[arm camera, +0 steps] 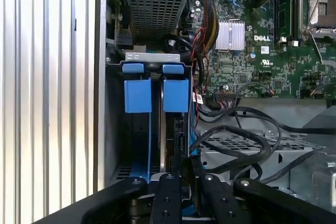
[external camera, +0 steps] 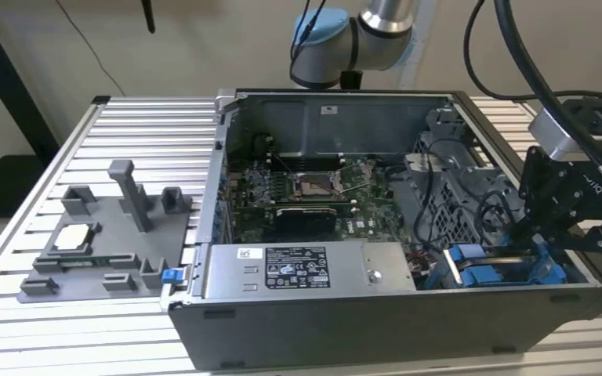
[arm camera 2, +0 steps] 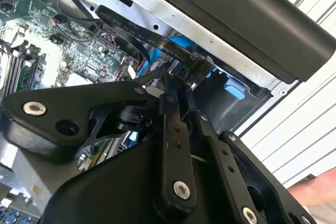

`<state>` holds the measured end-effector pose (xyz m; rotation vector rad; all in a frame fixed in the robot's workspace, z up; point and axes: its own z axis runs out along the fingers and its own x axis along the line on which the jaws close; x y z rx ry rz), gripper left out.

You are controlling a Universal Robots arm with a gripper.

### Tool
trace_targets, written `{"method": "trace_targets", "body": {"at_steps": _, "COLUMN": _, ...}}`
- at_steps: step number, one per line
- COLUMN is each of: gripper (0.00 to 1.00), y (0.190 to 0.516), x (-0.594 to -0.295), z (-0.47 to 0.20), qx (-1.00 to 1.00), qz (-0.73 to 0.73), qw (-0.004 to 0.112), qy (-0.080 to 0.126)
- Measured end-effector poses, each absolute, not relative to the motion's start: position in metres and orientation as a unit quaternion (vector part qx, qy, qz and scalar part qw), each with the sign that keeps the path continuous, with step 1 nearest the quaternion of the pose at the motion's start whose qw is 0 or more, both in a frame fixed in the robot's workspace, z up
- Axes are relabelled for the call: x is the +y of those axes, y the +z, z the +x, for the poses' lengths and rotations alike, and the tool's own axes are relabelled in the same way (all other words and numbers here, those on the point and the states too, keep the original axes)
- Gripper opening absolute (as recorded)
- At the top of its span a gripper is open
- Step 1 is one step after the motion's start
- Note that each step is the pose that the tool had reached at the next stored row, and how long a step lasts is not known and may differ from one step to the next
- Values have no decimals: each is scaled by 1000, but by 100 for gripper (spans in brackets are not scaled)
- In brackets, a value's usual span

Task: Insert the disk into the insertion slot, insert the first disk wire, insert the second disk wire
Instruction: 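Insert the first disk wire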

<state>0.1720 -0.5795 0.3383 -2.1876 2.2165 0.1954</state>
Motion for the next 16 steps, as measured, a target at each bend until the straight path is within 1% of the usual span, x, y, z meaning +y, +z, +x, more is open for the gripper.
{"method": "trace_targets", "body": {"at_steps": 8, "gripper": 0, "y": 329, "x": -579, "z": 172, "qx": 709, "qz": -702, "qw": 11, "qy": 63}}
{"method": "trace_targets", "body": {"at_steps": 9, "gripper": 100, "y": 329, "x": -579, "z": 172, "qx": 709, "qz": -702, "qw": 11, "qy": 63}}
{"method": "trace_targets", "body": {"at_steps": 12, "gripper": 100, "y": 334, "x": -579, "z": 172, "qx": 709, "qz": -702, "qw": 11, "qy": 63}}
{"method": "trace_targets", "body": {"at_steps": 16, "gripper": 100, "y": 351, "x": -579, "z": 172, "qx": 709, "qz": -702, "qw": 10, "qy": 63}}
